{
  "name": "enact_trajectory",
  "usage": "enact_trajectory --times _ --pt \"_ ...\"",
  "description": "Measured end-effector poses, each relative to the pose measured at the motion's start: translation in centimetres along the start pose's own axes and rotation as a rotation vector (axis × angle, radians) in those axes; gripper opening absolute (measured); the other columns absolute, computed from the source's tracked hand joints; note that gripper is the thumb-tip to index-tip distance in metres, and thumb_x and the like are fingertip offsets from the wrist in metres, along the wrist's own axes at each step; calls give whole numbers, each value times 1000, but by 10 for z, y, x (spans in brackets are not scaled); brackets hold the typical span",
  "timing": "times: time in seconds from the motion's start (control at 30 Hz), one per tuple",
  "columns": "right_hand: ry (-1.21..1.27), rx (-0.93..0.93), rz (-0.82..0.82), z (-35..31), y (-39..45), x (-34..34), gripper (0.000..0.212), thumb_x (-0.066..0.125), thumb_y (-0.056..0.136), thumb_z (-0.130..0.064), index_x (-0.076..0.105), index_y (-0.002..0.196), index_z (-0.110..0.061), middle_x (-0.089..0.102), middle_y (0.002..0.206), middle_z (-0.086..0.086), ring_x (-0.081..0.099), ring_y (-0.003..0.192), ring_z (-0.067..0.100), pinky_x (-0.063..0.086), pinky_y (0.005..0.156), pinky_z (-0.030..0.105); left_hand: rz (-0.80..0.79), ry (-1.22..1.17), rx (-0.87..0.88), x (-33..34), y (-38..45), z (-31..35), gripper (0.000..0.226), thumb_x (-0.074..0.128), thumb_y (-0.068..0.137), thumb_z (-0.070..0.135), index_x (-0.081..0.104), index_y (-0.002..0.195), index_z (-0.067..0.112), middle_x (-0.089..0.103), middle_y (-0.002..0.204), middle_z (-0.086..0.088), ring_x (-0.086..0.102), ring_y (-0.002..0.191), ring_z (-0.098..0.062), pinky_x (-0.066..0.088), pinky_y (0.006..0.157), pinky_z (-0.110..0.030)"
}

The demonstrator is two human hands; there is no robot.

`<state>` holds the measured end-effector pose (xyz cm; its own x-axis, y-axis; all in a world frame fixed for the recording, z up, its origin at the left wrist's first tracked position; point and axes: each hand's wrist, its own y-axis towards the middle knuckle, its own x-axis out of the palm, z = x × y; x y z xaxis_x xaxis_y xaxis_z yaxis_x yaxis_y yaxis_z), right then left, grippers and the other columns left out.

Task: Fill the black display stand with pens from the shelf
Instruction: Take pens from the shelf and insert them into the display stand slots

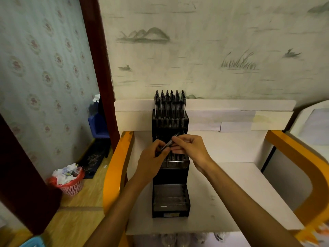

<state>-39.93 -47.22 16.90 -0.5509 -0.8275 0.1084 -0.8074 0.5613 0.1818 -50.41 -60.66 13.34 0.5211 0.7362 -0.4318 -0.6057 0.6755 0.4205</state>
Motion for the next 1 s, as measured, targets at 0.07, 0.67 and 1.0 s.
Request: enact_trajectory --times 0.07,0.67,1.0 --pt "58 9 20 0 0 -3 21 68 92 -20 74 100 -2 76 93 17 74 85 34 62 74 33 -23 112 1 1 0 4 14 56 97 42 58 103 29 61 80 10 60 71 -8 53 65 -27" --pt "-737 -383 254 -4 11 -12 17 65 94 -33 72 90 -17 72 75 -5 68 69 8 58 74 36 169 578 191 -40 7 22 35 65 93 36 65 123 18 65 125 -3 56 118 -23 44 99 -40" --pt "-907 -398 206 -5 13 -11 19 66 94 -33 73 97 -16 72 78 -2 66 70 9 58 74 34 154 532 169 -45 2 18 30 63 93 35 65 119 20 65 119 1 57 110 -17 48 92 -41"
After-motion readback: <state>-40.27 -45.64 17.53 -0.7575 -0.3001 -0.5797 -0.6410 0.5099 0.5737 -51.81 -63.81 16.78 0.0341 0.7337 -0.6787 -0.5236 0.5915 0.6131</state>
